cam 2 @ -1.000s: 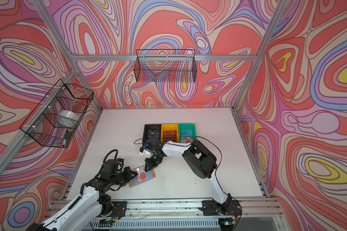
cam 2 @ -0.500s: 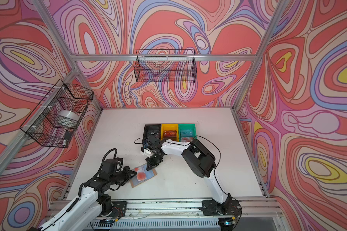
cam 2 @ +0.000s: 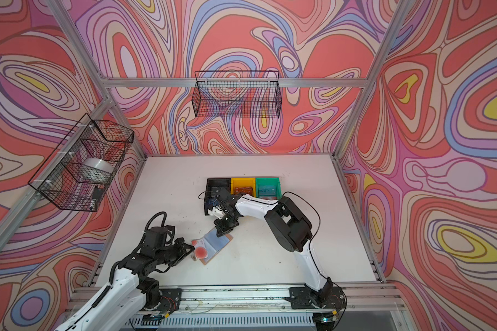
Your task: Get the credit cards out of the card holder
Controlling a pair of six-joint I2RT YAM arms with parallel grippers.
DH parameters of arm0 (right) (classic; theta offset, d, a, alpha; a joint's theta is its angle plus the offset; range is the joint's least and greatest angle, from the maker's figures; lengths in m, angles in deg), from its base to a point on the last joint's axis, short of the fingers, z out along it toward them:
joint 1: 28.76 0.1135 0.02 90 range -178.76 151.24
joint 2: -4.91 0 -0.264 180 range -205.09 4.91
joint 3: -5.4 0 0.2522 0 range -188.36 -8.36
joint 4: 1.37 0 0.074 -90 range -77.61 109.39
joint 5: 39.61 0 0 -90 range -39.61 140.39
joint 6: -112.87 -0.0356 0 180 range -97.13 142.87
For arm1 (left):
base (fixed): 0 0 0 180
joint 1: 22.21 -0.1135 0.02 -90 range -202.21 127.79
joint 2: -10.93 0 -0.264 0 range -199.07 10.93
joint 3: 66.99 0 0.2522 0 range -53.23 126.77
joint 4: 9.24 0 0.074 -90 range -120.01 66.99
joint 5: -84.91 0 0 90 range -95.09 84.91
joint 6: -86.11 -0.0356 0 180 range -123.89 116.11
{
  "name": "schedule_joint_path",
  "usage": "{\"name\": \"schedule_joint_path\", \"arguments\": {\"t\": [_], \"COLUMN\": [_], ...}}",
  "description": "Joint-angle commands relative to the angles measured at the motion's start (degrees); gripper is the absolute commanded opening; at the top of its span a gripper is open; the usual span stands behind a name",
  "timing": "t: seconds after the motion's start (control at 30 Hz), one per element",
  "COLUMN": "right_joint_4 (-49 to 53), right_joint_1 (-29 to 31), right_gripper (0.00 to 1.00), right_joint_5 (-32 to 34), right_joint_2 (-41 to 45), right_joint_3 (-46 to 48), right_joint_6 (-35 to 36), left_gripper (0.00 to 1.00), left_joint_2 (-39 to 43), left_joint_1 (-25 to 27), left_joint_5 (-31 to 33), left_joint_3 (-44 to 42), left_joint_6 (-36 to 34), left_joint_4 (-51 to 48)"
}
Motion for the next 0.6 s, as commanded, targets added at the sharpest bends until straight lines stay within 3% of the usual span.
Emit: {"name": "schedule_joint_path", "arguments": {"t": [0.0, 0.23, 0.57], "right_joint_4": [3.67, -0.85, -6.9], "right_joint_1": [-1.53, -2.2, -5.86], "right_gripper": [0.05, 0.22, 0.27], "right_joint_5": [6.9, -4.34, -20.71], "right_joint_2": [1.59, 9.68, 11.4], "right_joint_3": [1.03, 1.01, 3.57], "right_joint_6": [2.81, 0.92, -3.43], "left_gripper": [0.0, 0.0, 0.0], "left_joint_2": [1.03, 2.12, 0.91], "left_joint_1": [-0.24, -0.32, -0.3], "left_joint_5": [1.31, 0.41, -11.67], "left_joint_3": [3.08, 5.0, 0.27], "left_joint_6": [-1.6, -2.71, -0.6], "left_joint_4": [-4.5, -3.71, 22.18]}}
